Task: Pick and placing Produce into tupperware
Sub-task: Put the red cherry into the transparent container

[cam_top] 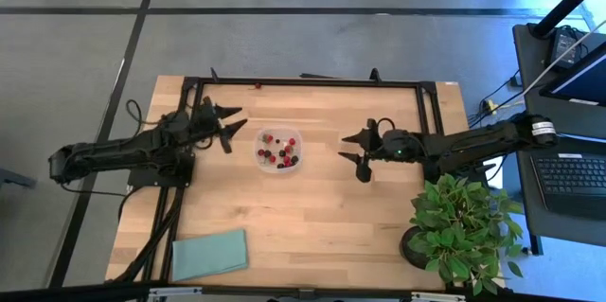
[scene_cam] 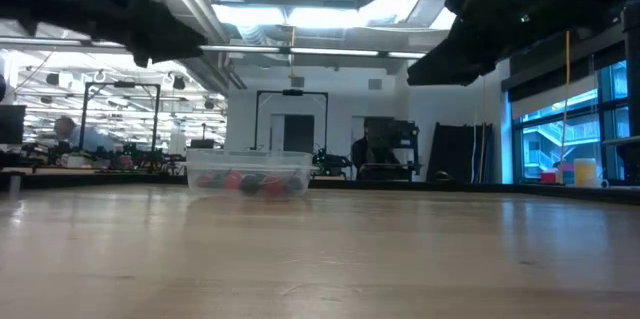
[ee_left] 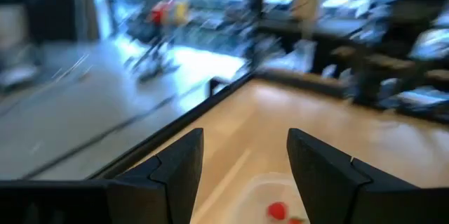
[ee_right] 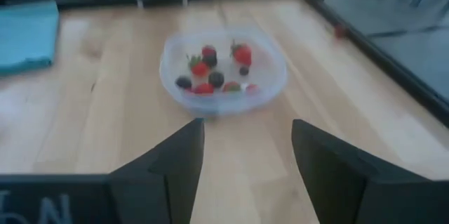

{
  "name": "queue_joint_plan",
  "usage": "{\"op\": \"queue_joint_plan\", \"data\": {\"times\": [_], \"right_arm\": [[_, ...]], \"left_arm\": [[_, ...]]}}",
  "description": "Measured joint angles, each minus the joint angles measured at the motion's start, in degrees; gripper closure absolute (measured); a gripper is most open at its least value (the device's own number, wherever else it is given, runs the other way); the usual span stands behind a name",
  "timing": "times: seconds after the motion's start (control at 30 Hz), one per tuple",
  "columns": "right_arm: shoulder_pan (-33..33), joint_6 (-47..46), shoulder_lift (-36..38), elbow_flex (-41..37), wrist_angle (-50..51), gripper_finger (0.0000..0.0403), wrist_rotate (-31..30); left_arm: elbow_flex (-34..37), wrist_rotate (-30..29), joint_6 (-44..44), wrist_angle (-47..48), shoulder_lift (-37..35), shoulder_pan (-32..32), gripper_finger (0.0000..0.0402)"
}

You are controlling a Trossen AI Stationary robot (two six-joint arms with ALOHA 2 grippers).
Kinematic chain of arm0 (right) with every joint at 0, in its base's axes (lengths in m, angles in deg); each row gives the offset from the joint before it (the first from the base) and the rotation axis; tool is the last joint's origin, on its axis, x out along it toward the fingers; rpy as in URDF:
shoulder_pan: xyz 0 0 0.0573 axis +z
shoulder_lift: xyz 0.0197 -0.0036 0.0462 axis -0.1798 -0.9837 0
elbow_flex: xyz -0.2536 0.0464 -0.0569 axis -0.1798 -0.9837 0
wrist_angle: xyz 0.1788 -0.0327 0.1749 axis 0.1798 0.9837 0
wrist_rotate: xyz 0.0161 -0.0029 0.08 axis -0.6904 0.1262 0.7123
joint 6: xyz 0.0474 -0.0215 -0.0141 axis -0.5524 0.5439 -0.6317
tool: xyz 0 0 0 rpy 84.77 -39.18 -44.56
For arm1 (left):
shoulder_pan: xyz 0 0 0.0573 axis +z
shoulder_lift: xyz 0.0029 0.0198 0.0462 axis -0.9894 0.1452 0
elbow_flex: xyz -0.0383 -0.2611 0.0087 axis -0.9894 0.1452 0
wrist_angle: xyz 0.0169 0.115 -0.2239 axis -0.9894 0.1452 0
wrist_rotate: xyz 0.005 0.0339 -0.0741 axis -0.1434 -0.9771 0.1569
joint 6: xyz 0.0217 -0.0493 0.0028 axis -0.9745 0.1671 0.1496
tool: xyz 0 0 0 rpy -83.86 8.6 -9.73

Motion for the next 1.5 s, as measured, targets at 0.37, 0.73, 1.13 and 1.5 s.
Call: {"op": "queue_joint_plan", "data": {"times": [0.37, 0.73, 1.13, 1.5], "right_arm": [[-0.48, 1.53, -0.09, -1.35, -4.94, 0.0186, 0.0], [-0.46, 3.01, -0.09, -1.35, -4.86, 0.0186, 0.0], [-0.48, 5.93, -0.09, -1.35, -4.46, 0.0186, 0.0], [-0.46, 6.01, -0.11, -1.35, -4.15, 0.0186, 0.0]], "left_arm": [[-29.84, -5.35, 12.77, 26.16, 35.54, 13.73, 0.0202], [-47.88, -1.11, 15.72, 31.85, 62.21, 23.53, 0.0202], [-55.88, 3.89, 21.79, 35.3, 72.77, 27.15, 0.0202], [-55.98, 2.44, 23.67, 36.18, 78.95, 29.08, 0.0202]]}}
